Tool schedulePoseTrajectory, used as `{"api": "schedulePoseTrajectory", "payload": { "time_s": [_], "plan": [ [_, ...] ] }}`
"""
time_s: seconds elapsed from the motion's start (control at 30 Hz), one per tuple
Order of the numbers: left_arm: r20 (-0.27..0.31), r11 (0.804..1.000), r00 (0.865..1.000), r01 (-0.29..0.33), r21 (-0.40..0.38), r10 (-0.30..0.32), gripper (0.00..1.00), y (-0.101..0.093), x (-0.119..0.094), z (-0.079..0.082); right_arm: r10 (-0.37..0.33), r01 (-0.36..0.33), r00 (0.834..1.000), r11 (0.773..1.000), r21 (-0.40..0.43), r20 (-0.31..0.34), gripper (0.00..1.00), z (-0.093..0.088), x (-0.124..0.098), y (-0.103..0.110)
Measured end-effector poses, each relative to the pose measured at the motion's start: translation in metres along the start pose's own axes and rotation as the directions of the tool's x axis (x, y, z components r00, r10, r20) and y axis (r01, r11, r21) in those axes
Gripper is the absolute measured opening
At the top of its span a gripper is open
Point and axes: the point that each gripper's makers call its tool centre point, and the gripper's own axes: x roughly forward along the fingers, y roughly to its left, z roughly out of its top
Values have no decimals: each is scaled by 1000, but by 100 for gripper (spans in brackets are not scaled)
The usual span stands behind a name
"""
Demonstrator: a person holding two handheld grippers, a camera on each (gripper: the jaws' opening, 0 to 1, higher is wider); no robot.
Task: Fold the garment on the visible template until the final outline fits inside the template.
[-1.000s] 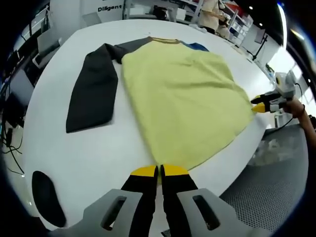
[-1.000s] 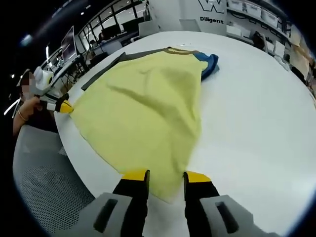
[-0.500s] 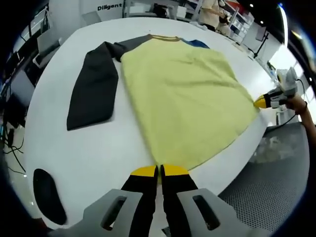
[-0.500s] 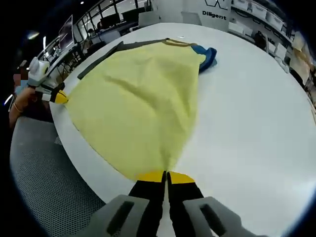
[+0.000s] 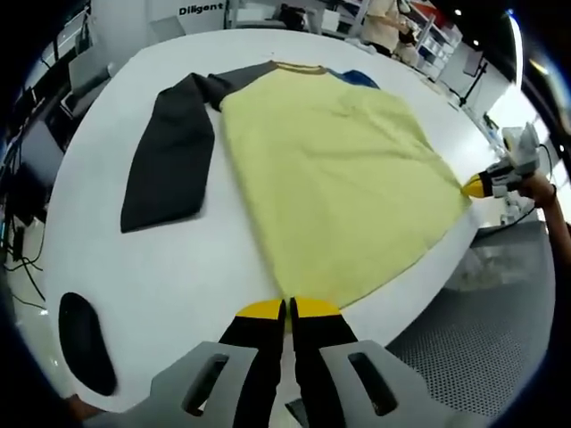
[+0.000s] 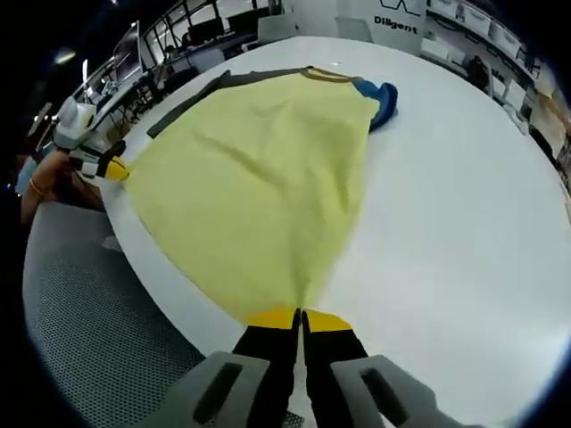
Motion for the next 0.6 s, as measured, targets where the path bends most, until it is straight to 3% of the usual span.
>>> {"api": "schedulePoseTrajectory", "payload": {
  "time_s": [0.6],
  "plan": [
    [-26,1000,1000,1,21,-1,0,-4,2,-8,-15,15,999,1000,-13,-38,0,-8,5,-3]
  ]
}}
